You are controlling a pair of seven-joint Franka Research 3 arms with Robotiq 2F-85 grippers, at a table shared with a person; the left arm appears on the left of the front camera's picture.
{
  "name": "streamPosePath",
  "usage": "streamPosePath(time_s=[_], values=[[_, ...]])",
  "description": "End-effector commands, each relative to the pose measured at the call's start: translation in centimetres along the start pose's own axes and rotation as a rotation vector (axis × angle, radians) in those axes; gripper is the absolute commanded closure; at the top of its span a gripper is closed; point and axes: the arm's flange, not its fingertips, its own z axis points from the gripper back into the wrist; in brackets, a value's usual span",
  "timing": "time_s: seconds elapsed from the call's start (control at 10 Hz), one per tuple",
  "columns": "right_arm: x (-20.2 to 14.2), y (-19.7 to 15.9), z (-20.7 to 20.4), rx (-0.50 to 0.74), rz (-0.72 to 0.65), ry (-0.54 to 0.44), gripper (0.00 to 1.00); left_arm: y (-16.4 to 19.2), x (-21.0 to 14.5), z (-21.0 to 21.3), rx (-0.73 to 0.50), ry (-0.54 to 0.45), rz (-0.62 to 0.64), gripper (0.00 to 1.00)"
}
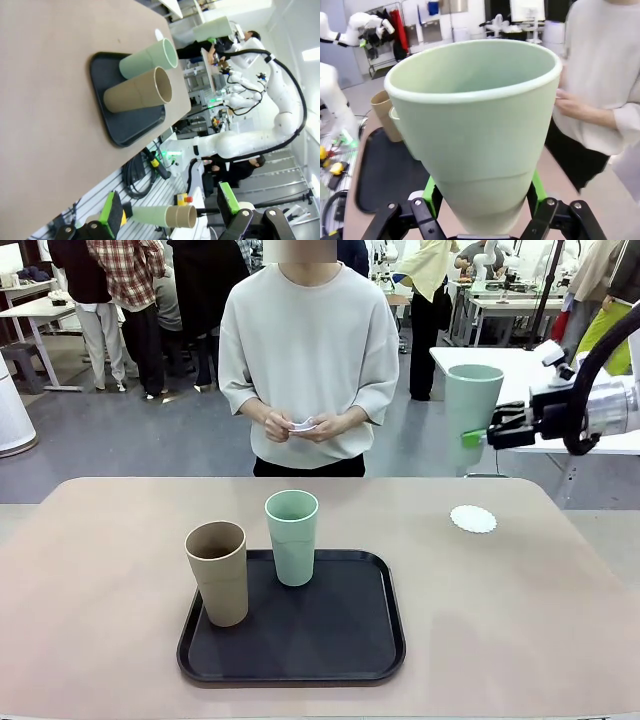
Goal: Place coasters on the table and set cups on them.
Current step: Pick up one Reusable plastic cup and place it on a coaster set by the human.
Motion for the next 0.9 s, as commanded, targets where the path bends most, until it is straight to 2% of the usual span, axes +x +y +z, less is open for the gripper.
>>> streamPosePath(time_s=[0.0, 0.2, 0.3, 0.4, 0.7, 0.8], values=[[0.9, -3.4, 0.1, -0.020, 0.027, -0.005, 0.19, 0.0, -0.1, 0.1, -0.006, -0.005, -0.007, 0.00], [1.5, -4.7, 0.5, -0.029, 0.033, 0.008, 0.19, 0.0, -0.1, 0.1, -0.006, -0.005, -0.007, 0.00], [2.5, -4.1, 0.1, -0.048, 0.022, 0.046, 0.19, 0.0, -0.1, 0.1, -0.006, -0.005, -0.007, 0.00], [1.3, -4.5, 0.9, -0.036, 0.037, 0.001, 0.19, 0.0, -0.1, 0.1, -0.006, -0.005, -0.007, 0.00], [1.6, -4.7, 0.8, -0.042, 0.039, 0.006, 0.19, 0.0, -0.1, 0.1, -0.006, -0.005, -0.007, 0.00], [-0.8, -5.6, 2.2, 0.043, 0.033, -0.043, 0.19, 0.0, -0.1, 0.1, -0.006, -0.005, -0.007, 0.00]])
